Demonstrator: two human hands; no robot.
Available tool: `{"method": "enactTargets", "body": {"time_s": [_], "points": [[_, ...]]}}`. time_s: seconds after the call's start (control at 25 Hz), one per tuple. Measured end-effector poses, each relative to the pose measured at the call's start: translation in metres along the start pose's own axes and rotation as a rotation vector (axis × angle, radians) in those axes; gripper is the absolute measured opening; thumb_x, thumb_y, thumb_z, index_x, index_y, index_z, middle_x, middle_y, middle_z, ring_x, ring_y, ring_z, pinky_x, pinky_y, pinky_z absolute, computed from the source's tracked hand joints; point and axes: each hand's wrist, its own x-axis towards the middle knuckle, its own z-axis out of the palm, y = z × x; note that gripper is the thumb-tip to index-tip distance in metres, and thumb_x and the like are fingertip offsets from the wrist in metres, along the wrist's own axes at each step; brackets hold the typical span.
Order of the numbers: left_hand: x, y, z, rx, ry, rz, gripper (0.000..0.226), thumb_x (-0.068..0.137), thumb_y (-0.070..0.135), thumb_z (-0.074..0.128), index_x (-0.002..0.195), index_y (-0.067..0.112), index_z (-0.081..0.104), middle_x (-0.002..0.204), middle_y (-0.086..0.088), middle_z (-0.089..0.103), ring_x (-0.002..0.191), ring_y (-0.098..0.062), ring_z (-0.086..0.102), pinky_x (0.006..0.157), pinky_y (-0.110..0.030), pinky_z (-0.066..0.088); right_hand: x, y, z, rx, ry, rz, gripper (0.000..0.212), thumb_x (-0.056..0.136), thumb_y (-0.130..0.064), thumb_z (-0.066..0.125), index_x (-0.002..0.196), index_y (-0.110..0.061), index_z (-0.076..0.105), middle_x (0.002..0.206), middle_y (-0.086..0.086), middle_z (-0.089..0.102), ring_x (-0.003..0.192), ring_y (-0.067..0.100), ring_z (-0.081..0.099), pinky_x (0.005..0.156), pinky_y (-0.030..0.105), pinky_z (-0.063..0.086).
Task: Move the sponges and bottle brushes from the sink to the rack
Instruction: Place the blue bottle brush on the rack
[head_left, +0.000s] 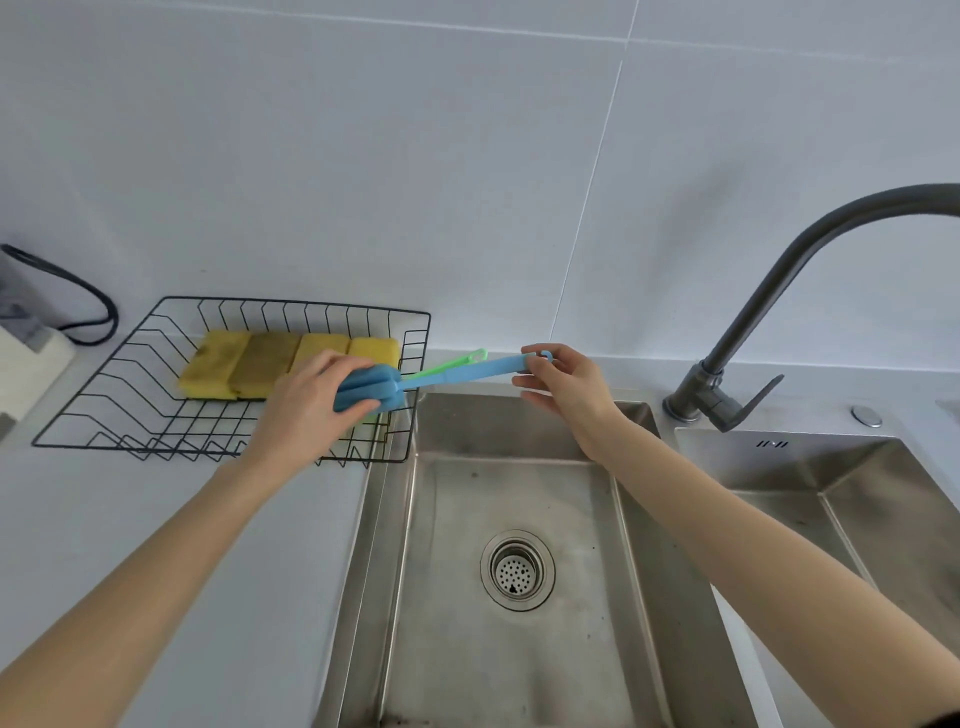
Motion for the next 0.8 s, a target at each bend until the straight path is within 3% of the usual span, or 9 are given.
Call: {"method": "enactTargets", "body": {"time_s": [0.52,0.68,0.8], "points": [[0.004,-0.047,0.011,-0.039,-0.256,-0.194,0.041,0.084,0.020,0.060,0.123,0.011,0.053,0.124,-0.009,0.057,0.111,-0.025,0.053,0.092,-0.036,0.042,0.040,0.027,0.049,-0.160,-0.012,0.165,0.006,0.093,-0.008,0.050,0.093,-0.009,0.056,0.067,0.002,0.060,0.044,-0.001,0.062,0.050,0.010,0.053],[0.010,-0.054,0.023,-0.029,-0.346,-0.229,0.039,0.082,0.020,0.062,0.120,0.013,0.054,0.123,-0.008,0.059,0.110,-0.024,0.055,0.091,-0.037,0.044,0.047,0.035,0.050,-0.235,-0.024,0.144,0.018,0.092,-0.005,0.051,0.076,-0.012,0.055,0.066,0.003,0.059,0.059,0.009,0.060,0.060,0.015,0.054],[0.014,-0.055,0.032,-0.012,-0.362,-0.281,0.036,0.080,0.020,0.064,0.114,0.013,0.056,0.119,-0.008,0.062,0.106,-0.025,0.057,0.086,-0.039,0.047,0.050,0.040,0.052,-0.337,-0.047,0.109,0.005,0.091,-0.005,0.053,0.088,-0.008,0.055,0.071,0.004,0.060,0.056,0.007,0.061,0.067,0.019,0.055]]}}
